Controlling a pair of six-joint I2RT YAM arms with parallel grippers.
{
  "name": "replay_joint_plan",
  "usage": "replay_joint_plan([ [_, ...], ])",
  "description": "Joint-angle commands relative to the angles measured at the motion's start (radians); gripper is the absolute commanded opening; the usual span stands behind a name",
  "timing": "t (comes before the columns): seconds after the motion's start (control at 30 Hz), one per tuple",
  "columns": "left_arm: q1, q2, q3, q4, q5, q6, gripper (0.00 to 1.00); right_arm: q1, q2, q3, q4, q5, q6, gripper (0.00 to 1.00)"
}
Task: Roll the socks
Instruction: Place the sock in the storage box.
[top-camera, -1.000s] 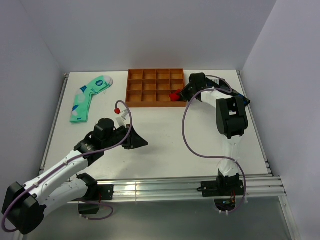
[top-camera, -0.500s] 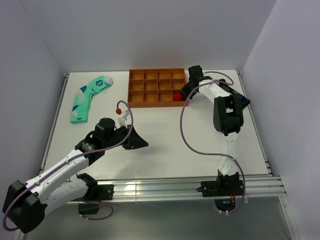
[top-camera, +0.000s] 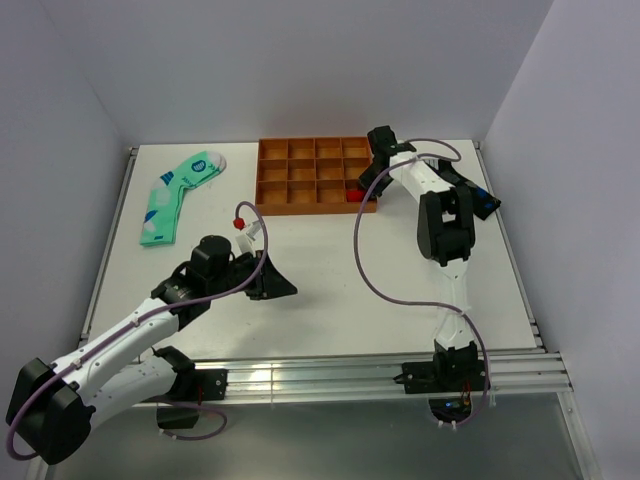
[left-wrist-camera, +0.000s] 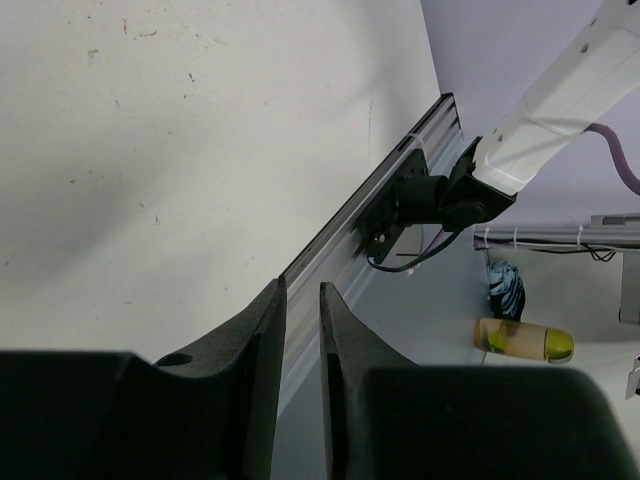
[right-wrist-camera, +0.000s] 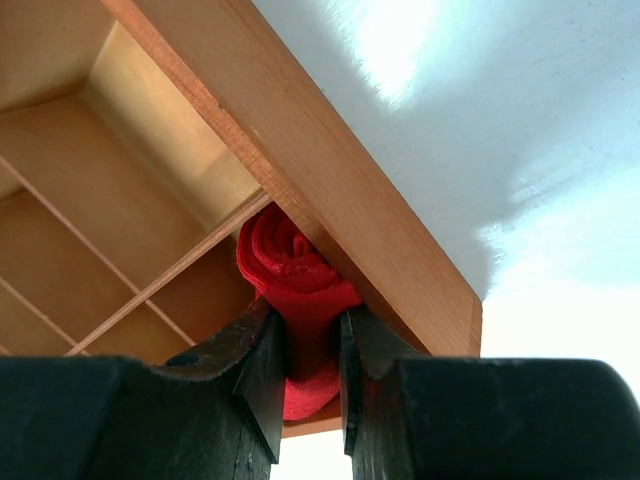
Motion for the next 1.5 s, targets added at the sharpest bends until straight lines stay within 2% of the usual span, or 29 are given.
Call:
replay_joint_plan([
  [0.0,0.005,-0.017,0.028,0.028,0.024,0.001,0.24,0.012,0.058,0.055,-0.123,0.070,-0.020,0.00],
  [0.67,0.007,-0.029,0.035,0.011,0.020,-0.011,0.25,0.017,0.122,0.062,-0.191,0.118,0.024,0.00],
  [0.9,0.007,-0.034,0.041,-0.004,0.015,-0.011,0.25,0.027,0.146,0.119,-0.247,0.146,0.029,0.00],
  [1.07,0.007,-0.039,0.045,-0.012,0.018,-0.013,0.25,0.027,0.196,0.183,-0.300,0.084,0.020,0.00],
  [1.17,0.008,-0.043,0.051,-0.021,0.017,-0.008,0.25,0.034,0.236,0.277,-0.353,0.078,0.005,0.00],
  [1.47,0.007,-0.048,0.051,-0.015,0.028,-0.021,0.25,0.041,0.282,0.351,-0.404,0.057,-0.023,0.00],
])
